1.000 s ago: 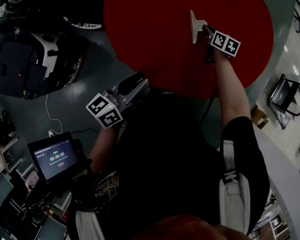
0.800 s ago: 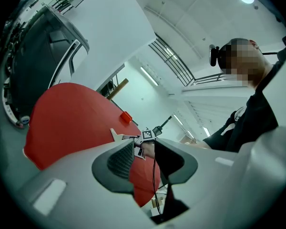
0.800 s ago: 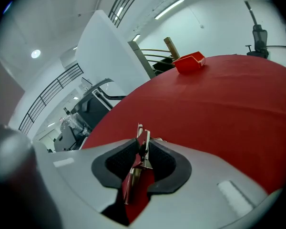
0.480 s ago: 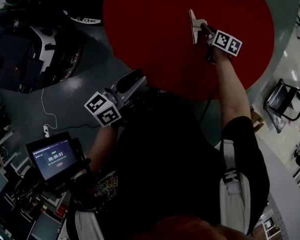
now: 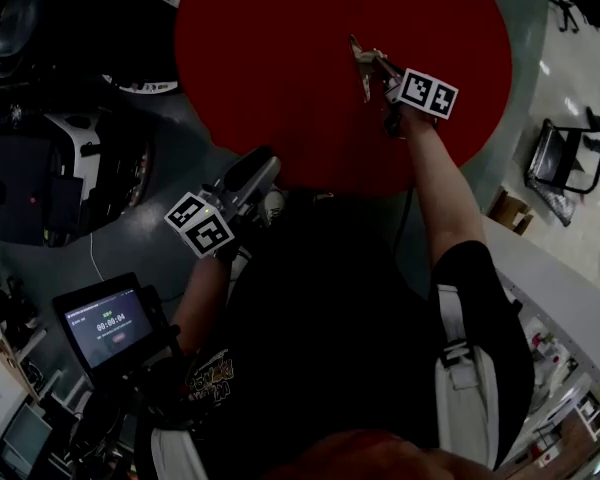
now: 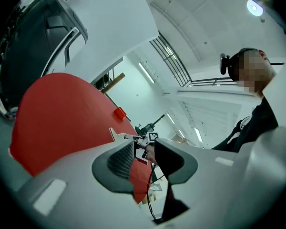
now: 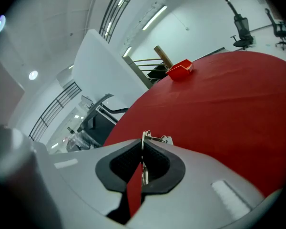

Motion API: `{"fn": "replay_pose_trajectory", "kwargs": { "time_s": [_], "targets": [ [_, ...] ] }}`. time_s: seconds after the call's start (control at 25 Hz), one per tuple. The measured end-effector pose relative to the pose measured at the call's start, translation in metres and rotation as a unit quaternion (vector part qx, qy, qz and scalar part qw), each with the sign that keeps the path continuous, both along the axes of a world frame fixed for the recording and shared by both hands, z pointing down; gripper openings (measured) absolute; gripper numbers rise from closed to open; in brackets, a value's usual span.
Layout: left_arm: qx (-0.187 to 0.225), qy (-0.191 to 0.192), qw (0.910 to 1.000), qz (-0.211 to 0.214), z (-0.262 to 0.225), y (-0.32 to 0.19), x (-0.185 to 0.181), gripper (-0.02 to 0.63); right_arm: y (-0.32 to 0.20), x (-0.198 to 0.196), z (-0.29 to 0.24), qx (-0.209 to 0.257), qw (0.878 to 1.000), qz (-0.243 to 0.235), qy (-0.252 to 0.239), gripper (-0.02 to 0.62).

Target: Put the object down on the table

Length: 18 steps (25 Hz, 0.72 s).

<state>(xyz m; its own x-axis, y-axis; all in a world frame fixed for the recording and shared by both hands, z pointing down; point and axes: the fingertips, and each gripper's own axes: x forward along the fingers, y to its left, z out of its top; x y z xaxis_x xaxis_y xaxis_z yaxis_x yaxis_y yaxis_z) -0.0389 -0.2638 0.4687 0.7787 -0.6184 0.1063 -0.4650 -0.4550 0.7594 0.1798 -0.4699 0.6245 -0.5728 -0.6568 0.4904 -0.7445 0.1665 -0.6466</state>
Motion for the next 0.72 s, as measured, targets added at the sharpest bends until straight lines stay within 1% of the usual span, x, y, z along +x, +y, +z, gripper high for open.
{"fn": "replay_pose_trajectory", "kwargs": {
  "time_s": [0.08,0.16,0.24,0.32,0.4,0.56,0.64,0.72],
  "targets": [
    [-0.012,0.005,0.9998,0.017,0.010,-0.006,-0.004,0.144,0.009,-0.004,-0.008,0.000,0.999,0.028,-0.037,0.015],
    [-0.027,0.009,0.9993,0.023,0.015,-0.003,-0.003,0.144,0.028,-0.014,-0.023,-0.001,0.995,0.044,-0.084,0.015],
    [-0.041,0.022,0.9984,0.033,0.016,0.000,0.008,0.144,0.050,-0.016,-0.048,0.005,0.991,0.053,-0.125,0.015],
    [-0.046,0.035,0.9970,0.051,0.014,-0.005,0.026,0.144,0.070,-0.014,-0.080,0.024,0.986,0.057,-0.155,0.015],
    [-0.042,0.044,0.9954,0.073,0.010,-0.013,0.039,0.144,0.091,-0.018,-0.112,0.050,0.982,0.056,-0.174,0.015],
    [-0.021,0.067,0.9915,0.109,-0.011,-0.014,0.049,0.144,0.140,-0.050,-0.173,0.096,0.973,0.040,-0.206,0.015],
    [-0.015,0.081,0.9895,0.119,-0.024,-0.013,0.055,0.146,0.162,-0.059,-0.199,0.110,0.972,0.028,-0.204,0.015],
    [-0.003,0.105,0.9856,0.133,-0.040,-0.015,0.068,0.149,0.177,-0.055,-0.222,0.126,0.972,0.028,-0.194,0.015]
  ]
}}
